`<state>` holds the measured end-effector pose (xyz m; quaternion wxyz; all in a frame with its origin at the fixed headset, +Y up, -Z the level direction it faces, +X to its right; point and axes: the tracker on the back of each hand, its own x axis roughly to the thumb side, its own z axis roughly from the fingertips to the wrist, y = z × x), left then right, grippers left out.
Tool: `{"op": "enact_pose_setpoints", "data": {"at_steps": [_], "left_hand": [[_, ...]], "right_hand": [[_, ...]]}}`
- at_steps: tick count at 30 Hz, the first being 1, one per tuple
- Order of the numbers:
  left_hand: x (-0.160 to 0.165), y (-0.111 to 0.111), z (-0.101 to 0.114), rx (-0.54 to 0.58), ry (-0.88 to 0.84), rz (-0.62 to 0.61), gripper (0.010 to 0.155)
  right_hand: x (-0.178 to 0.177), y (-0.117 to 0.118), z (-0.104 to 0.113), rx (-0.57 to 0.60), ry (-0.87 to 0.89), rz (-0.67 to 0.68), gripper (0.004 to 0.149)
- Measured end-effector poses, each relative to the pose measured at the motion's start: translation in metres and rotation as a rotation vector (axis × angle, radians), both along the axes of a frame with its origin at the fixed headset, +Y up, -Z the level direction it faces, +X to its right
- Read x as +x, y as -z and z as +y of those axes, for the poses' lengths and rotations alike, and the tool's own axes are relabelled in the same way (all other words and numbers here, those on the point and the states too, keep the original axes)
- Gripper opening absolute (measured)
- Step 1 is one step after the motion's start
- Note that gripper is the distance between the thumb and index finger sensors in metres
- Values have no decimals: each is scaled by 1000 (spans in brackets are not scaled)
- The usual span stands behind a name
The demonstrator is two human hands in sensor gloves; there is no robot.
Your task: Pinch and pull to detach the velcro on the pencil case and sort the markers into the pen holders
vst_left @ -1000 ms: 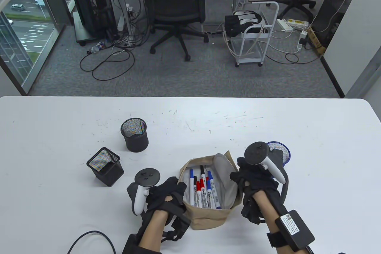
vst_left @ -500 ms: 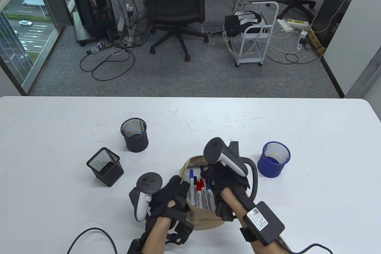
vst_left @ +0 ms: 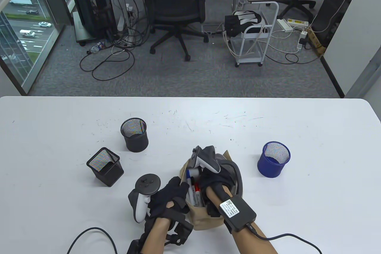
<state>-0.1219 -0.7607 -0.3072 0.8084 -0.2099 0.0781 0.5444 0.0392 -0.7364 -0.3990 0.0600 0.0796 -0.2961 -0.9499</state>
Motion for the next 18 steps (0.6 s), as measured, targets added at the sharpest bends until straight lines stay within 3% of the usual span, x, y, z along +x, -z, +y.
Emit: {"op": "enact_pose_setpoints", "data": {"at_steps": [10, 14, 18], "left_hand": [[0, 0, -1, 2, 9, 4, 73], [-1, 0, 0, 2, -1, 5, 73], [-1, 0, -1, 2, -6, 4, 73]], "right_hand": [[0, -8, 3, 17, -2, 6, 57], [4, -18, 39, 120, 141, 20, 53], [28, -40, 112, 405, 381, 13, 53]]}}
